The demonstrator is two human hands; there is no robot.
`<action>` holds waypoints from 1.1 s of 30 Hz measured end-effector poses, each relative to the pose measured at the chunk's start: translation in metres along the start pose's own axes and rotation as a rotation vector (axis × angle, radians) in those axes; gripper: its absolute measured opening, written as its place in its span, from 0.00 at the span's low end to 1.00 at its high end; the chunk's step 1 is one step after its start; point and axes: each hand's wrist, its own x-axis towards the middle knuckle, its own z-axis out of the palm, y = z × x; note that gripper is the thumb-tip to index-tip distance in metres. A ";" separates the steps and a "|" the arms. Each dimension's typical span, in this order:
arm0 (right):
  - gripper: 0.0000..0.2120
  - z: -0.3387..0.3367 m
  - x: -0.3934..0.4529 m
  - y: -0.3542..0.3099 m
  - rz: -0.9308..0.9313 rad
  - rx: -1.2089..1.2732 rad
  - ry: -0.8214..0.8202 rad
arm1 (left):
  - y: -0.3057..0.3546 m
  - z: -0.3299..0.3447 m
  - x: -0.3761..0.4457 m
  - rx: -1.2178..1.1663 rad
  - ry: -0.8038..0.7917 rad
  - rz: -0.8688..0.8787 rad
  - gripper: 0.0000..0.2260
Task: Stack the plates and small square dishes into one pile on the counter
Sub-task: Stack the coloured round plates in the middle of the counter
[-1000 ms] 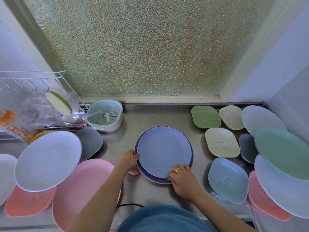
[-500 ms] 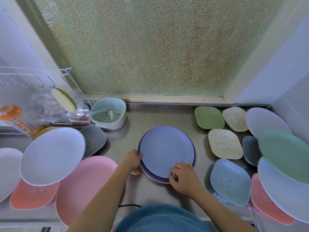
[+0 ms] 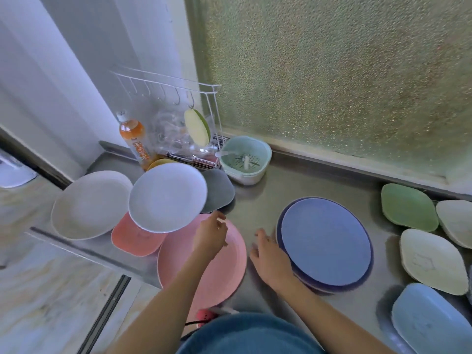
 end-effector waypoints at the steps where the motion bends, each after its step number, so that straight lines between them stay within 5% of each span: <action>1: 0.19 0.006 0.003 -0.005 0.058 -0.001 -0.036 | -0.007 -0.009 0.001 0.014 0.022 -0.023 0.08; 7: 0.14 0.028 0.011 -0.017 0.122 0.032 -0.149 | -0.050 -0.047 0.004 0.203 0.082 -0.070 0.10; 17: 0.17 -0.024 0.011 -0.006 0.085 0.080 0.189 | -0.029 -0.037 0.007 0.479 0.169 0.138 0.07; 26: 0.13 -0.083 -0.009 0.087 0.287 0.310 0.541 | 0.035 0.018 0.000 0.318 0.065 0.206 0.13; 33: 0.17 -0.099 -0.040 0.157 0.505 0.295 0.587 | 0.081 0.087 -0.004 0.561 -0.163 0.342 0.17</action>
